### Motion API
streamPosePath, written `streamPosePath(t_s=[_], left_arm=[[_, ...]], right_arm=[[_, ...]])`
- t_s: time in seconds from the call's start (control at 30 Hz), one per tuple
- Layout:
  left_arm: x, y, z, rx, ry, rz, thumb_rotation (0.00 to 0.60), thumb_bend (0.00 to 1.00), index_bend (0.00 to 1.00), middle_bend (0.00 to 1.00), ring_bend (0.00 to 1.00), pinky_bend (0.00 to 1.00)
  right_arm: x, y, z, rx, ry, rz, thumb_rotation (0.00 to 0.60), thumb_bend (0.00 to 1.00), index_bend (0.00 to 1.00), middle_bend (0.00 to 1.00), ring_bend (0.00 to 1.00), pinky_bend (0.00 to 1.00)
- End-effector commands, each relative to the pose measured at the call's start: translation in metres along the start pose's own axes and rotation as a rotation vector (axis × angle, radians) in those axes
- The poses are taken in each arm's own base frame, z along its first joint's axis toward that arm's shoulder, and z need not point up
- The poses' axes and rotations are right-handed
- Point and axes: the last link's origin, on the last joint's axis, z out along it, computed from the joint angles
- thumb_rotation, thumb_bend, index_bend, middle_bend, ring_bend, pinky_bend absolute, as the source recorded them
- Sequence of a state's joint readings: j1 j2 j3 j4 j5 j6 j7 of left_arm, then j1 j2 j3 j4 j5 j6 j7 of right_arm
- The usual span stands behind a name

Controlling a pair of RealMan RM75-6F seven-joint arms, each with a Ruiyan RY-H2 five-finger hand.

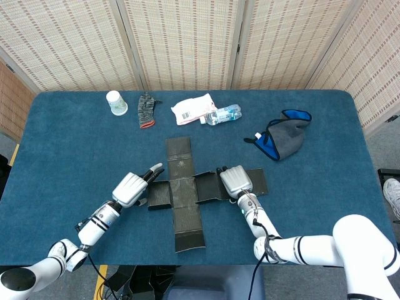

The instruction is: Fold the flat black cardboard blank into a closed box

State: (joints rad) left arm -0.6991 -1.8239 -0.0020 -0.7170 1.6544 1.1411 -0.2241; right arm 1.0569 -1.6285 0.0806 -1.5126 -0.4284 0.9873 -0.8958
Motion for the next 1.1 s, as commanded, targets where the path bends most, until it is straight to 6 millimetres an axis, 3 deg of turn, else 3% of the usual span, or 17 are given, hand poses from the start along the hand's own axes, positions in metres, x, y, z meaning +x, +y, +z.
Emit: streamPosePath(t_s=[0.03,0.57,0.77,1.1], left_arm=[[0.000,0.002,0.002,-0.003,0.000,-0.011,0.600,0.10,0.00,0.00,0.61,0.89],[0.001,0.011,0.014,0.007,-0.003,-0.086,0.600,0.10,0.00,0.00,0.60,0.89],[0.009,0.013,0.017,0.014,0.029,-0.196,0.600,0.10,0.00,0.00,0.60,0.89],[0.025,0.015,0.015,-0.008,0.055,-0.238,0.600,0.10,0.00,0.00,0.59,0.89]], right_arm=[[0.000,0.000,0.000,0.002,0.001,0.001,0.600,0.17,0.19,0.28,0.83,0.94],[-0.003,-0.001,0.001,0.023,0.010,0.013,0.600,0.17,0.19,0.28,0.83,0.94],[-0.002,0.002,0.001,0.029,0.020,0.017,0.600,0.17,0.19,0.28,0.83,0.94],[0.009,0.002,-0.001,0.059,0.033,-0.035,0.600,0.17,0.19,0.29,0.83,0.94]])
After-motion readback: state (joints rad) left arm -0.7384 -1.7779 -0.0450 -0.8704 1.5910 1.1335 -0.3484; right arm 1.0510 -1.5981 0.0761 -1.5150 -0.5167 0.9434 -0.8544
